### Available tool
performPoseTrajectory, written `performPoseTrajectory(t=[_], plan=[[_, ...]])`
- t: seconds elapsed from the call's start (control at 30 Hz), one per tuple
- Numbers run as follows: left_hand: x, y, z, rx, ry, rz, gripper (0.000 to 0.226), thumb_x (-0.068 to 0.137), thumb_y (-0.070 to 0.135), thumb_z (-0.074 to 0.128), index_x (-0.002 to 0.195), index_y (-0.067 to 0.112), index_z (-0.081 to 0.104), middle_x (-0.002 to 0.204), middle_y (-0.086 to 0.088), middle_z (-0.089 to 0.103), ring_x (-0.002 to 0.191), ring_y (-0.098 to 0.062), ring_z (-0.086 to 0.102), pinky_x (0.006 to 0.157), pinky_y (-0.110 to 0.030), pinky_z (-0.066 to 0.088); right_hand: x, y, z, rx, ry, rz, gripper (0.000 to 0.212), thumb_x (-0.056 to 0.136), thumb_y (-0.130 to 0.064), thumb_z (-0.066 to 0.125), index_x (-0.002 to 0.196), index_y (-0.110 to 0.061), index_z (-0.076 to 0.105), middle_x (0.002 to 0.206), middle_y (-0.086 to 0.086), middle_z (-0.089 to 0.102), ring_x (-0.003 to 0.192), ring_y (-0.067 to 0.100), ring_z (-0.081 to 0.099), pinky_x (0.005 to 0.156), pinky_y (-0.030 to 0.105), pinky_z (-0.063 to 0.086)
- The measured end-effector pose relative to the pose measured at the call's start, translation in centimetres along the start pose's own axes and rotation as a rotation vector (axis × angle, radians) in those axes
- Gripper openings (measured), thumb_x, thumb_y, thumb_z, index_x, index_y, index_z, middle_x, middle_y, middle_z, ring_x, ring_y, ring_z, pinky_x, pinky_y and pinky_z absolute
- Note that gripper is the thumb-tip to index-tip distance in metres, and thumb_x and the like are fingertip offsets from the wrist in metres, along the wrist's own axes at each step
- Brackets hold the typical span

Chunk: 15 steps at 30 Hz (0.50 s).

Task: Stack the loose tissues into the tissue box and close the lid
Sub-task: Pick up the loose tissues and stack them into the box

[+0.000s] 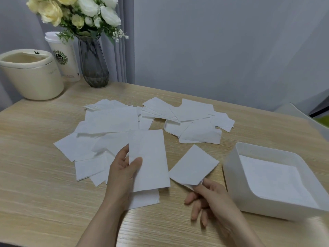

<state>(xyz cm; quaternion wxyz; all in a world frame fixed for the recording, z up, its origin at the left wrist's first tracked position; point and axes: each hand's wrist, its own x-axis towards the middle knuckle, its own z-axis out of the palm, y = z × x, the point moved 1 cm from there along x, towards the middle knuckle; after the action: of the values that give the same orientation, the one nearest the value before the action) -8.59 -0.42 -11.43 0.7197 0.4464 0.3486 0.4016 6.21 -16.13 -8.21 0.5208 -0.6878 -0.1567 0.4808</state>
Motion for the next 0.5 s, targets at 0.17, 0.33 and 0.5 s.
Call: performPoseTrajectory(t=[0.17,0.33,0.5], plan=[[-0.1,0.0,0.0,0.018,0.001,-0.012,0.053,0.071,0.017,0.065,0.123,0.025,0.061,0.104,-0.004,0.075,0.091,-0.023,0.072,0.075,-0.036,0.054,-0.1,-0.2,-0.5,0.013,0.010,0.026,0.021,0.096,-0.013,0.047,0.108,0.002,0.056,0.089,0.021,0.072,0.046,0.027,0.059,0.030,0.020,0.036],[-0.2,0.1,0.1,0.043,0.000,-0.012,0.040,0.084,0.006,0.067,0.115,0.031,0.063,0.102,-0.002,0.076,0.091,-0.022,0.072,0.078,-0.038,0.053,0.7,-0.7,0.0,0.110,0.086,0.068,0.043,0.099,-0.040,0.040,0.105,-0.001,0.057,0.087,0.020,0.073,0.044,0.027,0.058,0.029,0.021,0.038],[-0.3,-0.1,0.2,0.053,-0.013,-0.015,0.046,0.071,0.020,0.063,0.115,0.034,0.063,0.105,-0.003,0.075,0.092,-0.024,0.072,0.079,-0.040,0.053,2.3,-1.0,0.6,-0.041,0.257,-0.073,0.022,0.095,-0.028,0.058,0.106,-0.011,0.050,0.071,0.021,0.070,0.041,0.029,0.058,0.035,0.025,0.042]])
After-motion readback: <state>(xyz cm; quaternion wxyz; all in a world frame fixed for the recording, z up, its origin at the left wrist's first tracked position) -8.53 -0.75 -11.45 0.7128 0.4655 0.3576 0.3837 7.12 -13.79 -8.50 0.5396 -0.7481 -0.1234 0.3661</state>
